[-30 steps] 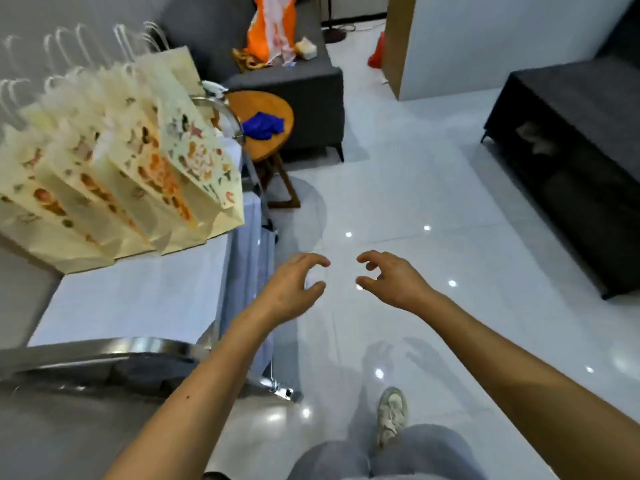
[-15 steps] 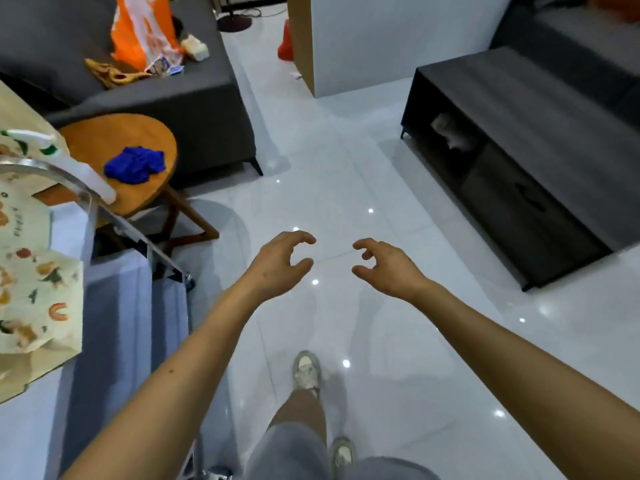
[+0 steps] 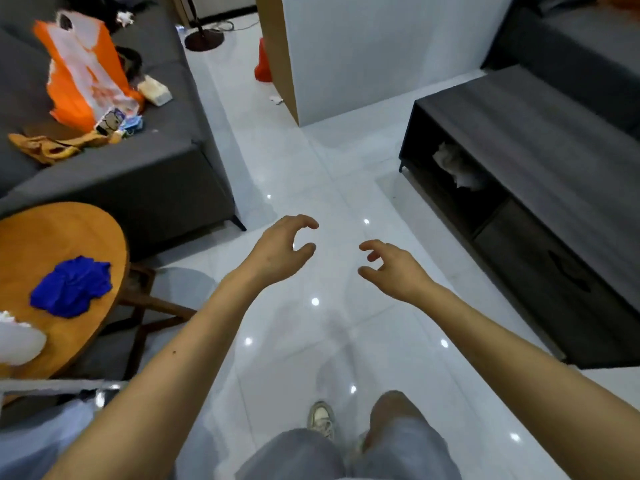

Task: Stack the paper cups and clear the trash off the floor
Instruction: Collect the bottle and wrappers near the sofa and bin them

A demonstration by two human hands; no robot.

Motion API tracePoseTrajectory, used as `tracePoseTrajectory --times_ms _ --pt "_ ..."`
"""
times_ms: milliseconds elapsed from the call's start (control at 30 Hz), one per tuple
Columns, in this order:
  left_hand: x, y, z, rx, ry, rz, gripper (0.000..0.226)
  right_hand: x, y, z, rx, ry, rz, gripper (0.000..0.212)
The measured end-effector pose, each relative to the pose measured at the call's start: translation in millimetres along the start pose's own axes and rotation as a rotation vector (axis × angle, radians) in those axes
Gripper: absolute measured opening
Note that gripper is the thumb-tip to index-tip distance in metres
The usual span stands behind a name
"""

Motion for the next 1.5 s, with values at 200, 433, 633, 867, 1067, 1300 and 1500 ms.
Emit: tracePoseTrajectory --times_ms 200,433,633,867,1067,1300,1500 --pt "178 20 29 0.052 -0.046 -0.038 0.035 134 102 33 0.039 -0.015 0.051 0.045" --pt "361 65 80 0.034 -0.061 0.001 0.034 272 253 59 0.041 -0.018 0.094 0.045" --pt "505 92 88 -0.015 -0.033 -0.036 0.033 387 331 67 0.087 -0.040 0.078 0.045" --pt "688 135 68 -0.036 -0.056 -0.089 0.033 537 416 71 0.121 -0.118 0.111 0.044" --pt "844 176 101 -0.027 -0.168 -0.182 0.032 641 514 75 0.165 -0.213 0.192 0.043" --pt "1014 195 128 0.021 -0.242 -0.260 0.032 759 611 103 0.202 -0.269 0.223 0.043" --pt "1166 211 171 0.075 -0.265 -0.283 0.033 871 716 131 0.231 -0.281 0.263 0.042"
Point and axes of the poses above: each hand's wrist, its own x-axis towards the middle knuckle, its own y-axis out of the back of the hand, z = x × y, the point moved 5 cm from there along x, towards the middle knuckle, and after that the axes turned 7 degrees about -z, right-handed, at the moved point
